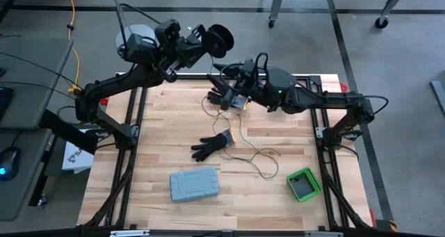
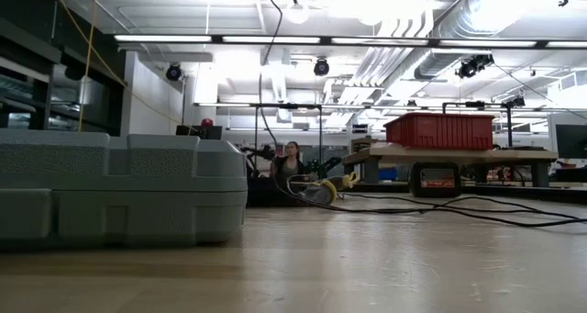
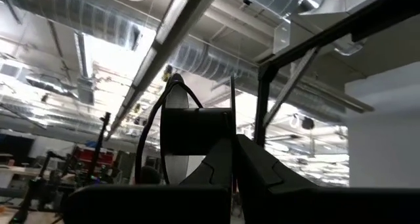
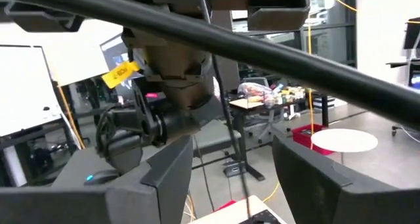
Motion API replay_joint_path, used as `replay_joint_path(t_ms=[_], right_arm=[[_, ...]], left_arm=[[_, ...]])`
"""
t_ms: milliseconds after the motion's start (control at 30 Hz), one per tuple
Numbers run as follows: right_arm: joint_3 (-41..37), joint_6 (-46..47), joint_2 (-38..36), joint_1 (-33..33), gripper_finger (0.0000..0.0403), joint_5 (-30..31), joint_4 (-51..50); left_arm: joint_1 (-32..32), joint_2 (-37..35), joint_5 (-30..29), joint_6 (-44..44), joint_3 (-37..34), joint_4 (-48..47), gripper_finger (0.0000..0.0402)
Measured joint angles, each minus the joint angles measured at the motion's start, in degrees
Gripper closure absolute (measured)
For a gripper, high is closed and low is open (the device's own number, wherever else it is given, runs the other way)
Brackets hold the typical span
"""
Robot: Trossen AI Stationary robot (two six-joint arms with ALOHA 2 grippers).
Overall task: Coil cords
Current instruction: Coil the black wire cable onto the black spool
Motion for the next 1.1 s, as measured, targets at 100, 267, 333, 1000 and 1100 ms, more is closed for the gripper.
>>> replay_joint_path(t_ms=[100, 267, 333, 1000, 1100], right_arm=[[0.0, -0.52, 0.0, 0.0, 0.0201, -0.04, -0.21], [0.0, -1.31, 0.12, 0.0, 0.0235, 0.0, -0.14], [0.0, -1.31, 0.25, 0.0, 0.026, 0.0, -0.21], [0.0, -1.14, 1.29, 0.13, 0.0383, 0.81, -0.91], [0.0, -1.13, 1.29, 1.16, 0.0398, 1.26, -1.19]], left_arm=[[-0.19, 0.0, 0.02, 0.05, 0.0, -0.06, 0.0401], [-0.24, 0.0, -0.24, 0.47, 0.0, -0.06, 0.0401], [-0.24, 0.0, -0.25, 0.46, 0.0, -0.06, 0.0401], [-0.1, 0.02, -0.41, 0.21, 0.0, -0.99, 0.0401], [1.22, 0.02, -0.43, 1.13, 0.0, -0.98, 0.0401]])
